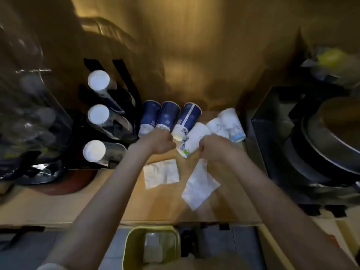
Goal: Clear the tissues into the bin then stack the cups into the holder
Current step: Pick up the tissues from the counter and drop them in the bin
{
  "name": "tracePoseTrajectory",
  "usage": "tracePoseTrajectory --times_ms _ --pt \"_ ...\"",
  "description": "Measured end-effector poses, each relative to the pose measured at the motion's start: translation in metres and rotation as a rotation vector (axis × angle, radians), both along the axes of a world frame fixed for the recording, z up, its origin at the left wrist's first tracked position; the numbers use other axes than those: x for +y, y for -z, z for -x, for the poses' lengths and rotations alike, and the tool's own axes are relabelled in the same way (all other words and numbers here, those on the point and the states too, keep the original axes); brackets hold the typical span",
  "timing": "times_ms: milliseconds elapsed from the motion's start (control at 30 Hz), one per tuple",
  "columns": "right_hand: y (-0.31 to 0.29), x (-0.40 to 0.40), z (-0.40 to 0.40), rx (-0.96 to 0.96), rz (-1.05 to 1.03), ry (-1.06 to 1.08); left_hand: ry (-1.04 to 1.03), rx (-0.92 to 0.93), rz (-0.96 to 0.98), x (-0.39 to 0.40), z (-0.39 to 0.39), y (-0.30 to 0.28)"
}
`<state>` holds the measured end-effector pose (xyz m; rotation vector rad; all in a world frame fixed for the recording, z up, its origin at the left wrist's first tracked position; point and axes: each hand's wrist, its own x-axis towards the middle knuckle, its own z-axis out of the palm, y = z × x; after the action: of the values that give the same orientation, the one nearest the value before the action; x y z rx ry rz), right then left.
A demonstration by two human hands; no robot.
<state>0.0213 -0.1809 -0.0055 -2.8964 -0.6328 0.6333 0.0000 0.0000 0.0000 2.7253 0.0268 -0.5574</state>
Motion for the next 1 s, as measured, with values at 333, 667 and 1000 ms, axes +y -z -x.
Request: tracePoseTrajectory --times_ms 333,667,1000 --pt "0.156 -0.023 0.062 0.074 -0.095 0.079 -0.115 0.026 0.017 0.005 0.056 0.145" --pt "0.200 -0.034 0.091 -0.238 -0.329 0.108 -0.319 -0.116 -0.014 -0.003 0.090 0.180" --pt "0.183 -0.023 0.100 -0.299 -0.268 -0.008 -0.530 -0.130 -0.099 0.007 0.160 0.164"
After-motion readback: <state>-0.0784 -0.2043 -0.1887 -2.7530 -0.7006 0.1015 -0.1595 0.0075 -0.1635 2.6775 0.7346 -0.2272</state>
